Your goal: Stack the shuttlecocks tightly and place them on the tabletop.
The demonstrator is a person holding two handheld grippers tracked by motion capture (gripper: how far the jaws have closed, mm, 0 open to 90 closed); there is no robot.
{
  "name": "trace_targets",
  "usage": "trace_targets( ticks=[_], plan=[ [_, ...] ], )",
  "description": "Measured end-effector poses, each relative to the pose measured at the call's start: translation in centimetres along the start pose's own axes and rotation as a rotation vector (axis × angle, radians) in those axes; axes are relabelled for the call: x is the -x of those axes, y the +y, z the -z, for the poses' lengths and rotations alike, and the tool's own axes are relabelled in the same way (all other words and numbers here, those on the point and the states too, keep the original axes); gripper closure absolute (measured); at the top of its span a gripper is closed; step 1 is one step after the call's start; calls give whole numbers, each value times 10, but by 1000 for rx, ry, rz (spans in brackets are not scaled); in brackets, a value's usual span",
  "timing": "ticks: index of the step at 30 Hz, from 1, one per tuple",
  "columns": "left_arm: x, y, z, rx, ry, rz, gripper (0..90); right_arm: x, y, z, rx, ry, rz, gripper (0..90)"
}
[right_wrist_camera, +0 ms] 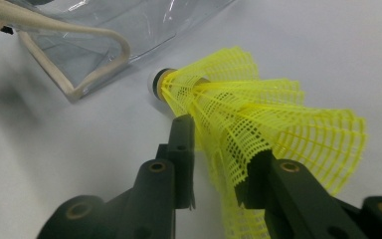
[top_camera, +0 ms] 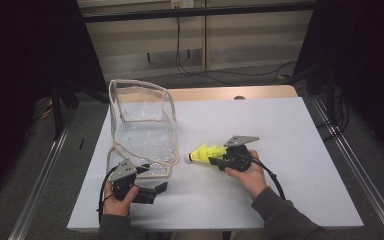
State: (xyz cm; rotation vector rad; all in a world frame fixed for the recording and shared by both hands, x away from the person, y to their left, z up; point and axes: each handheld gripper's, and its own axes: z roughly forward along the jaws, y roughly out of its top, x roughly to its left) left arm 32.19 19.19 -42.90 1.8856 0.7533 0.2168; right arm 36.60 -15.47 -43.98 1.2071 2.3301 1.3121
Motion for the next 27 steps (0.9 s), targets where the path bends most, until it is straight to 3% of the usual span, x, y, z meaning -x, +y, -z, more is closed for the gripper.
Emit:
trace_targets(
  ticks=[3,12,20,27],
  plan=[
    [0,0,0,-1,2,1,38,-1,0,1,10,4,-9,655],
    [0,0,0,-2,1,1,38,-6,1,-5,5,10,-6,598],
    [0,0,0,-2,1,1,38,-8,1,-12,6,-52,13,619],
    [0,0,0,-5,0,-4,38,-9,3,-18,0,-97,41,689]
  ],
)
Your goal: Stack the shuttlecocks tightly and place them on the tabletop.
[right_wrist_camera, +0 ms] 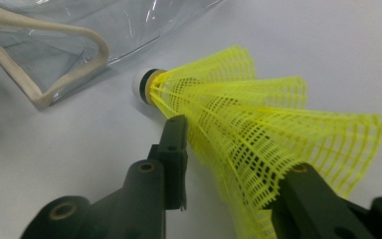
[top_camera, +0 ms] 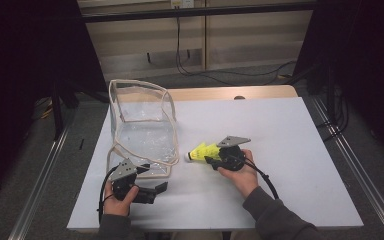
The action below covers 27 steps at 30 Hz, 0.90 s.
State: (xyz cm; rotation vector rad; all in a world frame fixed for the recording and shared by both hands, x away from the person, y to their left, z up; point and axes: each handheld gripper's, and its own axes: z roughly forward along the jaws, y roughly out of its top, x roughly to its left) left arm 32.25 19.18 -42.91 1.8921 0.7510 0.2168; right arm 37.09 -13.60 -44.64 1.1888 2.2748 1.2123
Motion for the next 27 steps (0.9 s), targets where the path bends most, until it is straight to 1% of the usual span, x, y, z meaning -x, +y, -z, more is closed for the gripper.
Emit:
trace_targets(
  ticks=[2,6,8,9,13,15,21,23,27],
  plan=[
    [0,0,0,0,-1,1,39,-1,1,-1,-1,-3,12,732],
    [0,0,0,1,-1,1,38,-3,3,-3,-10,-21,35,774],
    [0,0,0,0,-1,1,38,-3,4,-3,-14,-21,55,790],
    [0,0,0,1,-1,2,39,-4,5,-4,-15,-20,62,794],
    [0,0,0,0,-1,0,38,-2,7,-4,-21,-7,67,803],
    [0,0,0,1,-1,1,38,-2,8,-4,-20,-5,80,805],
    [0,0,0,3,0,2,38,0,9,1,-16,19,78,809],
    [0,0,0,1,-1,1,38,1,11,4,-10,31,77,809],
    [0,0,0,3,0,5,38,4,13,10,-4,39,71,810]
  ],
)
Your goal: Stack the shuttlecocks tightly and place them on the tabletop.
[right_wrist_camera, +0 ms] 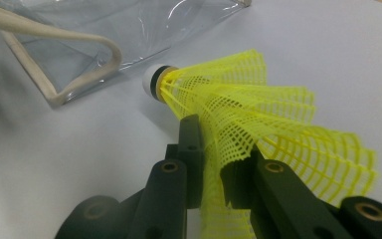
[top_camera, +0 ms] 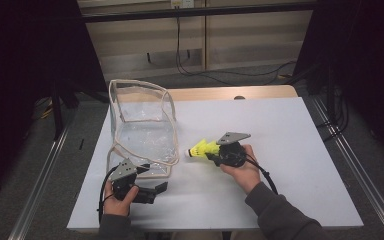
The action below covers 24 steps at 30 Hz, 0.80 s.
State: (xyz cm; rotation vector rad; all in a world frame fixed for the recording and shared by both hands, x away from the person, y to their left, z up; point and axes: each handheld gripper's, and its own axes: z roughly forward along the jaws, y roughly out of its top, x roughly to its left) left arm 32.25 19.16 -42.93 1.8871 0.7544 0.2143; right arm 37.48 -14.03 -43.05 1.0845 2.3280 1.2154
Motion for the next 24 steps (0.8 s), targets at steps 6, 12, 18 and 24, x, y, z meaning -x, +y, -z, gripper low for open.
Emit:
trace_targets(
  ticks=[6,12,18,24],
  plan=[
    [0,0,0,2,3,0,38,1,7,11,3,22,11,809],
    [0,0,1,3,0,-3,38,3,14,22,1,41,11,809],
    [0,0,1,3,-3,-2,38,7,23,33,7,49,7,809],
    [0,0,1,6,-2,0,38,10,34,43,5,59,19,808]
  ],
)
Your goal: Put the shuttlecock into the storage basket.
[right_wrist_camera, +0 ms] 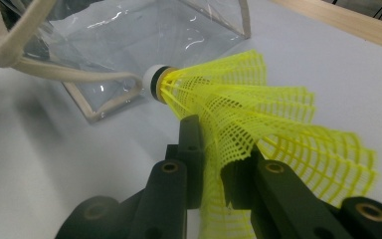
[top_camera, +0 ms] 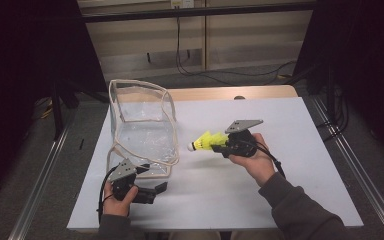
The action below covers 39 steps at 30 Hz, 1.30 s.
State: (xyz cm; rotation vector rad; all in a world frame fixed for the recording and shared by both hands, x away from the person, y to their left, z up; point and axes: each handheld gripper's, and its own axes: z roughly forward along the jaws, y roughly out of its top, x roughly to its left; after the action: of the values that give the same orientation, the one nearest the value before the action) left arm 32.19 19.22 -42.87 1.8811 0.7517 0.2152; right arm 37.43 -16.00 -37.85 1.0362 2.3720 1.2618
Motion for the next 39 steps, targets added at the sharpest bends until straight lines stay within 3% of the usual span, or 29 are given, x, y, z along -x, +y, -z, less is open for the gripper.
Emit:
trace_targets(
  ticks=[19,39],
  plan=[
    [0,0,1,3,5,2,38,5,45,26,24,24,23,808],
    [0,0,1,11,4,7,38,-2,93,29,14,22,68,808]
  ],
)
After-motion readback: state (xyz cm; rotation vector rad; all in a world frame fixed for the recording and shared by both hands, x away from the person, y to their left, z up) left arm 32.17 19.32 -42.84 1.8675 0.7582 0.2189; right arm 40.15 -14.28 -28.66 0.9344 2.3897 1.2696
